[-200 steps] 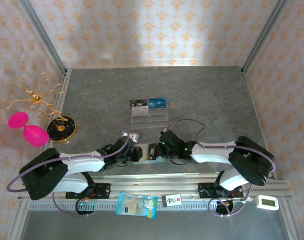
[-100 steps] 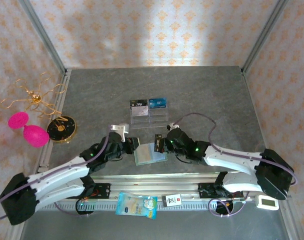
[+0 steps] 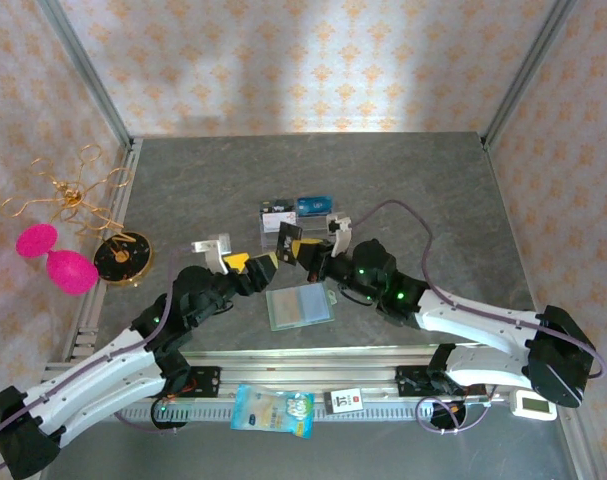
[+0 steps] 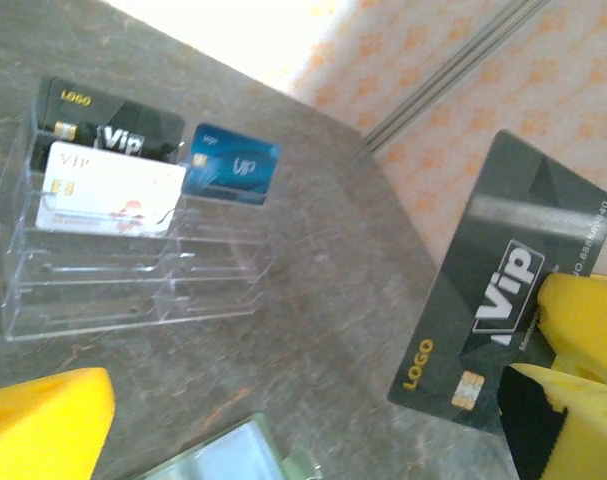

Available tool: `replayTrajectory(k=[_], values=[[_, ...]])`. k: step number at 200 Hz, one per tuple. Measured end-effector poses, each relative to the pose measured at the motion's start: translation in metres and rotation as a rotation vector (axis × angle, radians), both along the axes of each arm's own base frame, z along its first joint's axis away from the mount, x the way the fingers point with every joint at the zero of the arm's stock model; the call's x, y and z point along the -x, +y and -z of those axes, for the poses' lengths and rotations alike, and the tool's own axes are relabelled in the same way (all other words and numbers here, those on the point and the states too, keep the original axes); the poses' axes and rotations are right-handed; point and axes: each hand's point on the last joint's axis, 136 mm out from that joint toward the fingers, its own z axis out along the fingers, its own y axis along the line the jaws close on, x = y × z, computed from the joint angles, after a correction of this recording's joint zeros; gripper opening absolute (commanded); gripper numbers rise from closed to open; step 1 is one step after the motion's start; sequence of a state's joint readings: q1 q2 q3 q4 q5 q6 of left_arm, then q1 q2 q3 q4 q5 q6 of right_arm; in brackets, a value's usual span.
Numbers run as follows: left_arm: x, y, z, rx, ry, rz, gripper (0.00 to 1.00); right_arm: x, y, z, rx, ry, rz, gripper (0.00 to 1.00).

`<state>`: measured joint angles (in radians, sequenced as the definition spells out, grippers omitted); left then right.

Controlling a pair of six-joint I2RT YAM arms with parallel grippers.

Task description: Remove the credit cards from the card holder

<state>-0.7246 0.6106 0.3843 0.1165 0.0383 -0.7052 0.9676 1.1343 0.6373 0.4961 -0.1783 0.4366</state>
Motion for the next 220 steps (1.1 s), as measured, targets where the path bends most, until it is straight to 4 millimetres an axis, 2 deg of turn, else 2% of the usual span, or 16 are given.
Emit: replayTrajectory(k=[26, 48, 75, 111, 128, 159, 168, 190, 220], values=[[0.002, 0.001, -0.032, 0.109, -0.082, -0.002, 0.98, 0.001, -0.002, -0.018, -0.116, -0.033, 0.0, 0.0], [0.004, -0.003, -0.049, 0.173, -0.127, 0.024, 0.85, 0.002, -0.001, -0.031, -0.198, -0.039, -0.005, 0.0], [0.002, -0.01, -0.056, 0.216, -0.139, 0.056, 0.7, 0.002, -0.001, -0.042, -0.279, -0.031, -0.011, 0.0], [0.002, -0.011, -0.052, 0.266, -0.137, 0.079, 0.55, 0.006, -0.001, -0.053, -0.357, -0.016, -0.039, 0.0], [0.004, -0.014, -0.057, 0.287, -0.152, 0.102, 0.47, 0.008, 0.003, -0.053, -0.369, -0.012, -0.051, 0.0], [0.009, -0.019, -0.067, 0.328, -0.176, 0.146, 0.36, 0.007, 0.014, -0.035, -0.341, 0.03, -0.062, 0.0], [0.01, -0.02, -0.069, 0.337, -0.182, 0.152, 0.3, 0.007, 0.016, -0.031, -0.334, 0.038, -0.063, 0.0], [0.008, -0.018, -0.068, 0.337, -0.181, 0.143, 0.2, 0.005, 0.017, -0.03, -0.344, 0.044, -0.062, 0.0], [0.007, -0.016, -0.068, 0.336, -0.184, 0.135, 0.15, 0.004, 0.018, -0.031, -0.358, 0.051, -0.061, 0.0]])
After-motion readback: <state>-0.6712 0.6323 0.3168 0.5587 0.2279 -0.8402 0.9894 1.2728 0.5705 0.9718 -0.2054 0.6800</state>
